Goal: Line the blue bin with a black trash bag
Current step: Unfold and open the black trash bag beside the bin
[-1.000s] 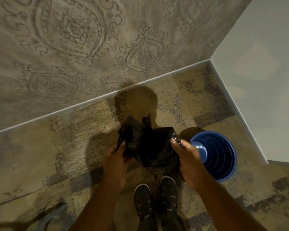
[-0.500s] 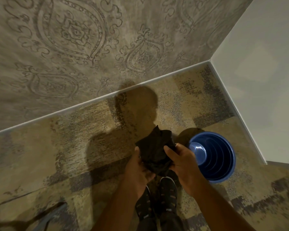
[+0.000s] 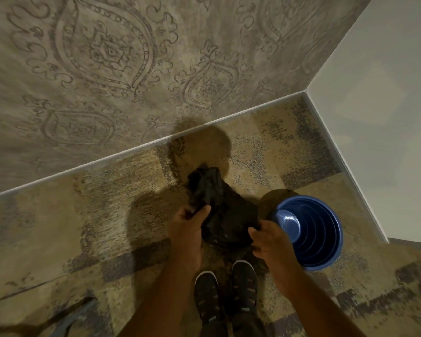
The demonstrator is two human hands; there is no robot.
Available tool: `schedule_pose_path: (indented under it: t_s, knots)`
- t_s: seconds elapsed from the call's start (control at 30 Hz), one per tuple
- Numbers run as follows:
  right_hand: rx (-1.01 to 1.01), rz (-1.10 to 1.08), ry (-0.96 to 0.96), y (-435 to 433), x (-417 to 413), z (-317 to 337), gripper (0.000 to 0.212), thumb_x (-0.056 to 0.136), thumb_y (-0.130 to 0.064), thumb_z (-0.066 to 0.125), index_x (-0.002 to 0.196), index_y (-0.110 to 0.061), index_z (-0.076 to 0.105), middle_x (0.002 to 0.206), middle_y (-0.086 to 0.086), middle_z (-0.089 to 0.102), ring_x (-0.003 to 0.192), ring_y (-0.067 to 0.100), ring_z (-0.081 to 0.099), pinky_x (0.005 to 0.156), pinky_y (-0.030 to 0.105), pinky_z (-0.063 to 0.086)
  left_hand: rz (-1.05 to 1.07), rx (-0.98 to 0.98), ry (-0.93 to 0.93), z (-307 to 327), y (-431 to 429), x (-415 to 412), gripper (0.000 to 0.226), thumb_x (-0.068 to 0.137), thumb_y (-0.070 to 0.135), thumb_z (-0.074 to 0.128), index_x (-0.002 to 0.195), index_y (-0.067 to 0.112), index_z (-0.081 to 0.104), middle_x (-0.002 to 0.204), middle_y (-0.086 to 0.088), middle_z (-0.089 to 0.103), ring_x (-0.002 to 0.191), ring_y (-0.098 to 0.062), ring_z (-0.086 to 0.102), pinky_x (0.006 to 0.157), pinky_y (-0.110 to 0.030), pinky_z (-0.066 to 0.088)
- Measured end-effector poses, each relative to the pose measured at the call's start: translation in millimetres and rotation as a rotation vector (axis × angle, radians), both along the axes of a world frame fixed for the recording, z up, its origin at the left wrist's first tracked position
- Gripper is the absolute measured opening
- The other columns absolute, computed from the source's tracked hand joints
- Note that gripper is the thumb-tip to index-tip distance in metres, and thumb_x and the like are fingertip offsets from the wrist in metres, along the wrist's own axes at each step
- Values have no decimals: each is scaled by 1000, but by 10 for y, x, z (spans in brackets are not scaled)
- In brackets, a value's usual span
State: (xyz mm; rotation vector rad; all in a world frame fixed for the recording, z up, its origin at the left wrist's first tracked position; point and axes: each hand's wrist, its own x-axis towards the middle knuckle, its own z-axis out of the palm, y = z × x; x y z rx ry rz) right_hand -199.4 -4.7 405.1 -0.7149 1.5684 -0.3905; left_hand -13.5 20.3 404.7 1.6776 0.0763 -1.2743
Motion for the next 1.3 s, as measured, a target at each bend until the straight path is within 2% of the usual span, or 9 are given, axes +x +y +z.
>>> schedule_pose_path:
  t_s: [0.13,0.23,0.37,0.57,0.83,0.93,1.03,1.2,1.3]
  knots:
    - [-158,-21,40,-140,23,99,62,90,-15,78,146,-17,51,126,-16,58,123,15,57,100,33,50,-48,-153,77,75,64,-18,34,79,6,82,111,15,79,116,-12,82,111,-34,77,96,-51,60]
    - [-299,153,51,-275,43,205,77,83,-17,85,148,-33,47,121,-38,49,114,-14,57,93,17,48,-109,-185,88,93,98,-22,44,79,0,80,120,15,76,123,-15,79,117,-35,75,106,-57,54]
    - [-364,270,-73,-441,112,278,76,80,-14,87,143,-38,51,123,-19,68,115,1,67,95,25,58,-146,-164,98,75,146,-26,46,86,-15,71,128,5,71,128,-21,76,122,-40,71,112,-63,48]
    - [-427,263,-79,-512,212,301,24,87,-22,81,100,-40,71,96,-17,79,85,4,76,66,17,56,-147,-155,70,141,162,3,44,87,-12,72,123,12,73,125,-18,78,119,-37,73,107,-60,53]
    - [-525,265,80,-343,243,283,12,78,-54,68,87,-62,66,88,-31,73,81,-8,70,68,18,53,-18,-52,-39,264,196,-64,27,96,38,71,120,26,72,118,5,80,107,-10,75,99,-41,56]
    - [-549,300,172,-236,267,197,12,78,-53,68,89,-55,65,93,-29,71,84,-4,69,71,22,54,42,45,21,298,198,-166,44,89,60,73,115,23,74,109,-6,79,96,-23,76,79,-41,60]
    - [-676,375,212,-112,291,115,28,83,-30,80,89,-50,62,91,-30,69,86,-10,66,69,8,50,53,94,256,319,176,-198,60,85,68,73,121,20,76,110,-14,81,103,-34,77,85,-49,64]
    - [-713,521,304,4,262,58,18,83,-26,83,95,-27,69,85,-17,64,79,2,67,70,17,53,99,145,319,312,50,-161,31,100,35,69,119,12,74,85,-13,82,69,-25,78,67,-41,63]
    - [-597,495,194,19,244,138,37,77,-59,78,104,-39,63,99,-19,69,91,-1,68,78,14,55,104,165,205,300,-7,-90,20,101,24,67,117,13,74,100,-13,83,79,-28,80,63,-38,62]
